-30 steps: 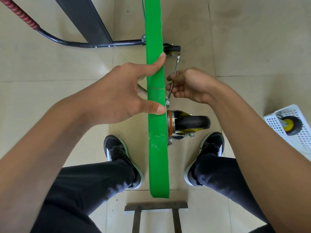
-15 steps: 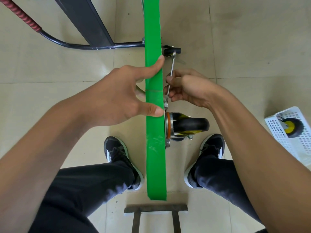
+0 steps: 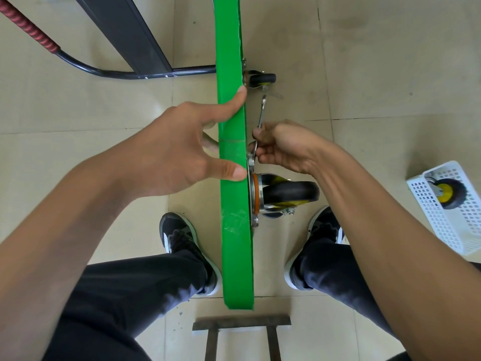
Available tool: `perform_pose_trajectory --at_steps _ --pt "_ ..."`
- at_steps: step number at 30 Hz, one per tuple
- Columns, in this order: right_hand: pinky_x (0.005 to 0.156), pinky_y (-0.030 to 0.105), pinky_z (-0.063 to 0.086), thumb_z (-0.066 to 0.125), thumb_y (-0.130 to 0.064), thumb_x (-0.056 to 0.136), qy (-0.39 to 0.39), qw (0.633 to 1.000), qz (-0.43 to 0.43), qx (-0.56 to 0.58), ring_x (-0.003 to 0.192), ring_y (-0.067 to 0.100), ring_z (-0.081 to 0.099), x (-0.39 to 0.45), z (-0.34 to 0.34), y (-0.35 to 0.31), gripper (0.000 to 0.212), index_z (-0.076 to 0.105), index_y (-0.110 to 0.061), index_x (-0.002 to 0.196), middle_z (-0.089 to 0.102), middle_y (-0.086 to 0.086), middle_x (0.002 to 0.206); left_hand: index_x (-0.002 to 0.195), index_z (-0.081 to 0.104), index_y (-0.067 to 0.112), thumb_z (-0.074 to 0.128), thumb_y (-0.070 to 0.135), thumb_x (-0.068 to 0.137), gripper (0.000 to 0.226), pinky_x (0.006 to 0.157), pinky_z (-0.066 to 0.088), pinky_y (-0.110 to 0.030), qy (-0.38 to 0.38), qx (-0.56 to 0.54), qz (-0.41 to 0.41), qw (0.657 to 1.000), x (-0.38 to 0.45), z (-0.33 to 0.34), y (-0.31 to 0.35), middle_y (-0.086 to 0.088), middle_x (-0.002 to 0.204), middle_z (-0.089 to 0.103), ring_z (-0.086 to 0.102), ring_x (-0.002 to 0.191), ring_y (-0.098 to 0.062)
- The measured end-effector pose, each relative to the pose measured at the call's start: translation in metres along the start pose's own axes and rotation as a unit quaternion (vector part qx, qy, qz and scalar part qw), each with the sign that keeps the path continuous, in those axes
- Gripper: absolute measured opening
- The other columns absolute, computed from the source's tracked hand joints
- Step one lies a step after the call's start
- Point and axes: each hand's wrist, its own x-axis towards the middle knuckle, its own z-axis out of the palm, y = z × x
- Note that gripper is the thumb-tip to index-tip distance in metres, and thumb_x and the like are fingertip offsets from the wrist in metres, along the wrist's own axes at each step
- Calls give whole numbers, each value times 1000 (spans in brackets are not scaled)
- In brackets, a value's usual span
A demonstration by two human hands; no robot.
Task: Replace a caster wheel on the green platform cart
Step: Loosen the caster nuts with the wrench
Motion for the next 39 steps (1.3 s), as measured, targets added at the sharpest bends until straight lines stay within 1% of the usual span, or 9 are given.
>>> perform_pose_trajectory --at_steps 4,9,13,18,22,28,32,36,39 --pt "52 25 51 46 -7 105 27 994 -86 -66 56 14 56 -11 6 -1 7 53 -4 107 61 12 78 151 21 52 80 38 60 109 77 46 0 2 1 2 1000 0 0 0 28 152 36 60 105 0" --pt "53 28 53 45 -5 105 24 963 -189 -193 64 21 57 -30 15 -4 17 55 7 111 62 15 82 150 22 51 79 39 57 110 79 48 -4 4 -5 4 1000 0 0 1 30 149 39 62 103 1" --pt "54 32 54 46 -4 104 35 947 -225 -227 65 28 59 -36 18 -3 17 56 7 113 63 15 80 150 21 52 80 38 58 110 80 50 -6 4 -1 3 1000 0 1 1 32 148 41 64 103 -2" --pt "52 33 47 44 -8 105 67 958 -226 -161 57 19 55 -30 12 -5 13 56 -10 100 63 11 76 151 21 51 79 39 58 110 83 47 -3 1 0 6 1000 0 1 0 29 151 38 61 108 -2" --pt "52 30 43 40 -8 107 83 970 -210 -95 56 17 50 -21 3 -14 14 53 -5 110 61 12 77 151 19 52 78 40 58 111 79 46 0 1 3 0 1000 0 0 0 28 153 35 60 106 -1" --pt "50 28 43 41 -8 106 43 984 -158 -63 53 18 51 -7 4 -9 14 54 -7 102 63 12 73 151 21 50 78 42 56 111 83 46 -2 -1 0 7 1000 0 0 0 28 154 34 59 108 1" --pt "50 27 47 43 -8 106 11 991 -107 -73 57 17 53 -5 3 -9 13 54 -2 111 64 12 77 151 21 51 79 39 58 110 81 47 -2 1 0 7 1000 0 0 0 29 152 36 61 105 1" --pt "52 25 52 44 -9 106 -6 996 -53 -77 58 14 56 -2 2 -7 26 48 6 127 64 10 77 150 21 51 79 36 59 109 72 42 2 6 -1 6 1000 0 1 2 32 148 35 59 95 11" --pt "53 24 52 44 -10 106 -2 997 -37 -63 59 13 56 3 1 -3 35 43 8 136 64 10 81 150 21 52 80 35 60 109 71 42 2 6 -2 3 1000 -1 1 2 33 148 33 59 96 8"
